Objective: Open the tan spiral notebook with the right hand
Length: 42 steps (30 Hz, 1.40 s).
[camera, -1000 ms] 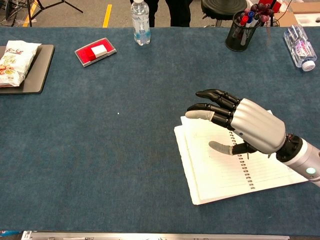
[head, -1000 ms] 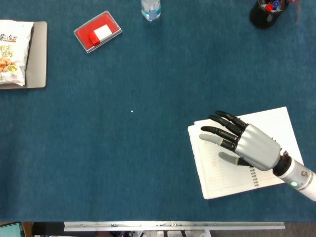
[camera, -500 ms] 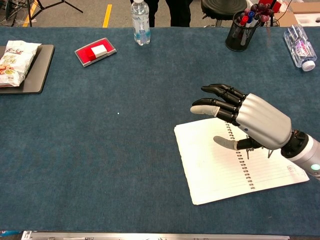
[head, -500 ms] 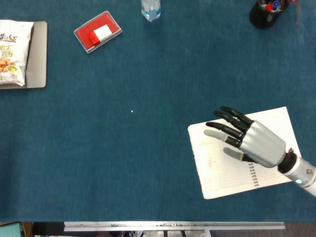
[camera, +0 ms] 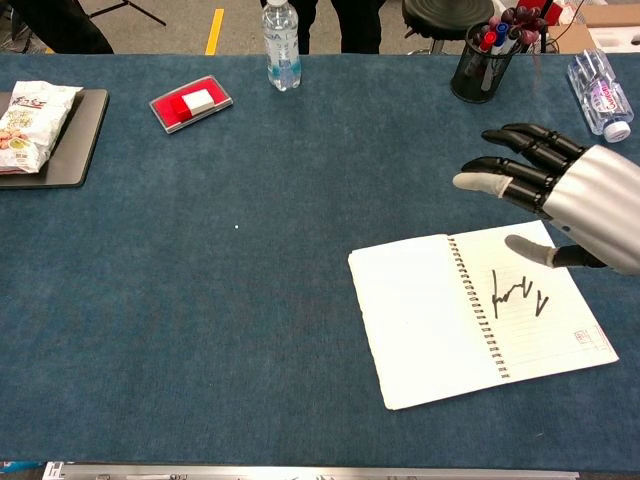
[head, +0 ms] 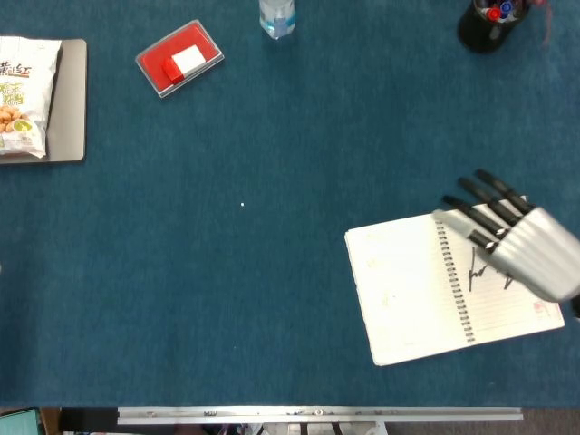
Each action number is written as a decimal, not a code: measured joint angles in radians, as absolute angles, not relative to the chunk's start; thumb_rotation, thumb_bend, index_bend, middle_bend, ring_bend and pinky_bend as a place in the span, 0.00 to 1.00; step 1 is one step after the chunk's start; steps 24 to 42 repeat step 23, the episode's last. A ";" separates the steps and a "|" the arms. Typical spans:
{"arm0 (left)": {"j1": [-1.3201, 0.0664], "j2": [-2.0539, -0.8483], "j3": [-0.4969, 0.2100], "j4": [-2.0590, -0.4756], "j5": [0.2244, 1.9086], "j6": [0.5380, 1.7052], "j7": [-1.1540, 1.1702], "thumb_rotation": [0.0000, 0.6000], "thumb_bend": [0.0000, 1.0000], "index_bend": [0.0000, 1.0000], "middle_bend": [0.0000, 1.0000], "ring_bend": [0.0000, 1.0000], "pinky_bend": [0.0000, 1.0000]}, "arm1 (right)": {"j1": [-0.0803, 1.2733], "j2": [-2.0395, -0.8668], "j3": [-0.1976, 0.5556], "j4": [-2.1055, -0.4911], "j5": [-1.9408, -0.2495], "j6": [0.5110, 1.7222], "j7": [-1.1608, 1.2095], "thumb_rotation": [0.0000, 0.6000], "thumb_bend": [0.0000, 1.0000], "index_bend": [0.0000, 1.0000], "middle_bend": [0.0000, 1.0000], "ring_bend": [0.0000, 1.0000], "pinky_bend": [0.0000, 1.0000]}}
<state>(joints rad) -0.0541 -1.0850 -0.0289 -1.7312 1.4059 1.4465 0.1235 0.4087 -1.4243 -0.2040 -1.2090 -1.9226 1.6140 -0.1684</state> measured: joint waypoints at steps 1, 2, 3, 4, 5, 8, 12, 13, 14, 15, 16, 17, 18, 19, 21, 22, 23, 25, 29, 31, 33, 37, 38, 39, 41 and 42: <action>-0.055 -1.086 -0.029 -1.731 1.408 1.446 0.123 1.00 0.11 0.48 0.44 0.32 0.46 | 0.397 -1.386 -0.205 -1.274 -1.900 1.594 -0.224 1.00 0.27 0.18 0.21 0.05 0.10; -0.056 -1.087 -0.029 -1.730 1.409 1.445 0.123 1.00 0.11 0.48 0.44 0.32 0.46 | 0.386 -1.359 -0.206 -1.323 -1.881 1.580 -0.267 1.00 0.27 0.18 0.21 0.05 0.10; -0.057 -1.088 -0.029 -1.729 1.409 1.444 0.123 1.00 0.11 0.48 0.44 0.32 0.46 | 0.375 -1.332 -0.207 -1.371 -1.862 1.567 -0.311 1.00 0.27 0.18 0.21 0.05 0.10; -0.058 -1.088 -0.028 -1.728 1.410 1.443 0.122 1.00 0.11 0.48 0.44 0.32 0.46 | 0.357 -1.297 -0.208 -1.433 -1.835 1.551 -0.367 1.00 0.27 0.18 0.21 0.05 0.10; -0.058 -1.089 -0.028 -1.728 1.410 1.442 0.121 1.00 0.11 0.47 0.44 0.32 0.46 | 0.343 -1.272 -0.209 -1.475 -1.814 1.542 -0.406 1.00 0.27 0.18 0.21 0.05 0.10; -0.061 -1.090 -0.029 -1.725 1.411 1.438 0.115 1.00 0.11 0.48 0.44 0.32 0.46 | 0.281 -1.200 -0.208 -1.575 -1.749 1.527 -0.485 1.00 0.27 0.18 0.21 0.05 0.10; -0.062 -1.089 -0.030 -1.725 1.412 1.437 0.106 1.00 0.11 0.47 0.44 0.32 0.46 | 0.222 -1.176 -0.202 -1.597 -1.731 1.550 -0.495 1.00 0.27 0.18 0.21 0.05 0.10; -0.063 -1.089 -0.031 -1.724 1.413 1.438 0.102 1.00 0.11 0.47 0.44 0.32 0.46 | 0.208 -1.175 -0.199 -1.593 -1.733 1.564 -0.489 1.00 0.27 0.18 0.21 0.05 0.10; -0.063 -1.089 -0.032 -1.723 1.414 1.439 0.098 1.00 0.11 0.47 0.44 0.32 0.46 | 0.198 -1.174 -0.197 -1.589 -1.734 1.575 -0.482 1.00 0.27 0.18 0.21 0.05 0.10; -0.063 -1.090 -0.033 -1.721 1.415 1.441 0.094 1.00 0.11 0.47 0.44 0.32 0.46 | 0.189 -1.174 -0.195 -1.585 -1.735 1.586 -0.473 1.00 0.27 0.18 0.21 0.05 0.10; -0.064 -1.091 -0.035 -1.718 1.417 1.443 0.088 1.00 0.11 0.47 0.44 0.32 0.46 | 0.177 -1.173 -0.192 -1.578 -1.736 1.600 -0.460 1.00 0.27 0.18 0.21 0.05 0.10; -0.064 -1.092 -0.037 -1.716 1.417 1.445 0.083 1.00 0.11 0.47 0.44 0.32 0.46 | 0.168 -1.172 -0.190 -1.573 -1.736 1.609 -0.448 1.00 0.27 0.18 0.21 0.05 0.10; -0.065 -1.093 -0.039 -1.714 1.417 1.445 0.077 1.00 0.11 0.47 0.44 0.32 0.46 | 0.159 -1.171 -0.188 -1.567 -1.735 1.618 -0.437 1.00 0.27 0.18 0.21 0.05 0.10; -0.066 -1.094 -0.041 -1.710 1.417 1.445 0.071 1.00 0.11 0.47 0.44 0.32 0.46 | 0.146 -1.170 -0.185 -1.559 -1.732 1.628 -0.421 1.00 0.27 0.18 0.21 0.05 0.10; -0.069 -1.096 -0.044 -1.705 1.416 1.443 0.068 1.00 0.11 0.47 0.44 0.32 0.46 | 0.127 -1.167 -0.177 -1.548 -1.726 1.640 -0.401 1.00 0.27 0.18 0.21 0.05 0.10; -0.070 -1.097 -0.044 -1.704 1.416 1.440 0.068 1.00 0.11 0.47 0.44 0.32 0.46 | 0.117 -1.164 -0.172 -1.540 -1.722 1.646 -0.391 1.00 0.27 0.18 0.21 0.05 0.10; -0.071 -1.098 -0.044 -1.702 1.415 1.438 0.068 1.00 0.11 0.47 0.44 0.32 0.46 | 0.112 -1.162 -0.168 -1.536 -1.721 1.648 -0.385 1.00 0.27 0.18 0.21 0.05 0.10; -0.071 -1.098 -0.044 -1.702 1.415 1.438 0.068 1.00 0.11 0.47 0.44 0.32 0.46 | 0.112 -1.162 -0.168 -1.536 -1.721 1.648 -0.385 1.00 0.27 0.18 0.21 0.05 0.10; -0.071 -1.098 -0.044 -1.702 1.415 1.438 0.068 1.00 0.11 0.47 0.44 0.32 0.46 | 0.112 -1.162 -0.168 -1.536 -1.721 1.648 -0.385 1.00 0.27 0.18 0.21 0.05 0.10; -0.071 -1.098 -0.044 -1.702 1.415 1.438 0.068 1.00 0.11 0.47 0.44 0.32 0.46 | 0.112 -1.162 -0.168 -1.536 -1.721 1.648 -0.385 1.00 0.27 0.18 0.21 0.05 0.10; -0.071 -1.098 -0.044 -1.702 1.415 1.438 0.068 1.00 0.11 0.47 0.44 0.32 0.46 | 0.112 -1.162 -0.168 -1.536 -1.721 1.648 -0.385 1.00 0.27 0.18 0.21 0.05 0.10; -0.071 -1.098 -0.044 -1.702 1.415 1.438 0.068 1.00 0.11 0.47 0.44 0.32 0.46 | 0.112 -1.162 -0.168 -1.536 -1.721 1.648 -0.385 1.00 0.27 0.18 0.21 0.05 0.10; -0.071 -1.098 -0.044 -1.702 1.415 1.438 0.068 1.00 0.11 0.47 0.44 0.32 0.46 | 0.112 -1.162 -0.168 -1.536 -1.721 1.648 -0.385 1.00 0.27 0.18 0.21 0.05 0.10; -0.071 -1.098 -0.044 -1.702 1.415 1.438 0.068 1.00 0.11 0.47 0.44 0.32 0.46 | 0.112 -1.162 -0.168 -1.536 -1.721 1.648 -0.385 1.00 0.27 0.18 0.21 0.05 0.10; -0.071 -1.098 -0.044 -1.702 1.415 1.438 0.068 1.00 0.11 0.47 0.44 0.32 0.46 | 0.112 -1.162 -0.168 -1.536 -1.721 1.648 -0.385 1.00 0.27 0.18 0.21 0.05 0.10; -0.071 -1.098 -0.044 -1.702 1.415 1.438 0.068 1.00 0.11 0.47 0.44 0.32 0.46 | 0.112 -1.162 -0.168 -1.536 -1.721 1.648 -0.385 1.00 0.27 0.18 0.21 0.05 0.10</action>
